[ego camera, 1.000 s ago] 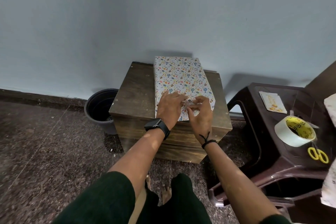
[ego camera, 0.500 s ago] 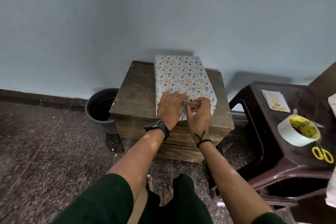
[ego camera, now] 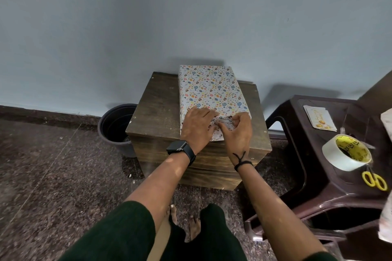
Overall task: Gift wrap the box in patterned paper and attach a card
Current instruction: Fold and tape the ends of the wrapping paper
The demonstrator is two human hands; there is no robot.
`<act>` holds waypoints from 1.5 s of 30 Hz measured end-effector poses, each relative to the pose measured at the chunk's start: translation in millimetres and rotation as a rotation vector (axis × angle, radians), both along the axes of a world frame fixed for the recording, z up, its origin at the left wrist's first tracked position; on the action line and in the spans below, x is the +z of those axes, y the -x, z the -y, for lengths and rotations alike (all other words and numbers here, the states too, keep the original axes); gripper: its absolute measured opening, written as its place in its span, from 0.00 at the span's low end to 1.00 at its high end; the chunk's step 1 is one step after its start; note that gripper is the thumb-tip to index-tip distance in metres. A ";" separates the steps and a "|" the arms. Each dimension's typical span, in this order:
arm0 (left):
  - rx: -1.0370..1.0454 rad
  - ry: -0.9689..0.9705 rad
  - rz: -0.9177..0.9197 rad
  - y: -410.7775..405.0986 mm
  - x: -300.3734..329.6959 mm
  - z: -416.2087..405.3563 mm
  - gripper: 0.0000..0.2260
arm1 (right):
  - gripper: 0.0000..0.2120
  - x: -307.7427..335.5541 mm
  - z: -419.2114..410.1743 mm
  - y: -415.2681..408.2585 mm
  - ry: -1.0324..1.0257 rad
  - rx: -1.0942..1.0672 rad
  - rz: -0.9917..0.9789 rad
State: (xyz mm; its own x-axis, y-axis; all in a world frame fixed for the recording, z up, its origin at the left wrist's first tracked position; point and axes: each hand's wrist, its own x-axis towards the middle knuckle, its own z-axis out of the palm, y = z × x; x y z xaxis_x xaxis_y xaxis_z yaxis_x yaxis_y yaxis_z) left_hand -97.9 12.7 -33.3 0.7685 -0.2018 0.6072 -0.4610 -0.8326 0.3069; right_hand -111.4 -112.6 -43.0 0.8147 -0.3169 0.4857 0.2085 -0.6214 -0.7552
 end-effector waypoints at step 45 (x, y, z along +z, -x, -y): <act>-0.040 -0.015 0.082 1.1 2.6 -0.7 0.16 | 0.06 77.8 26.7 -35.4 0.312 0.454 -0.484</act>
State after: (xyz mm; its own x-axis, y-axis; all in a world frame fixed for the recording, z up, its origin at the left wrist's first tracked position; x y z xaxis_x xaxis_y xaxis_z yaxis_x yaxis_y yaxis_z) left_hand -99.0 13.4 -30.7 0.7075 -0.2405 0.6645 -0.5168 -0.8174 0.2544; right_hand -76.0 -139.4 34.7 0.9790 0.1976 0.0507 0.1848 -0.7541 -0.6302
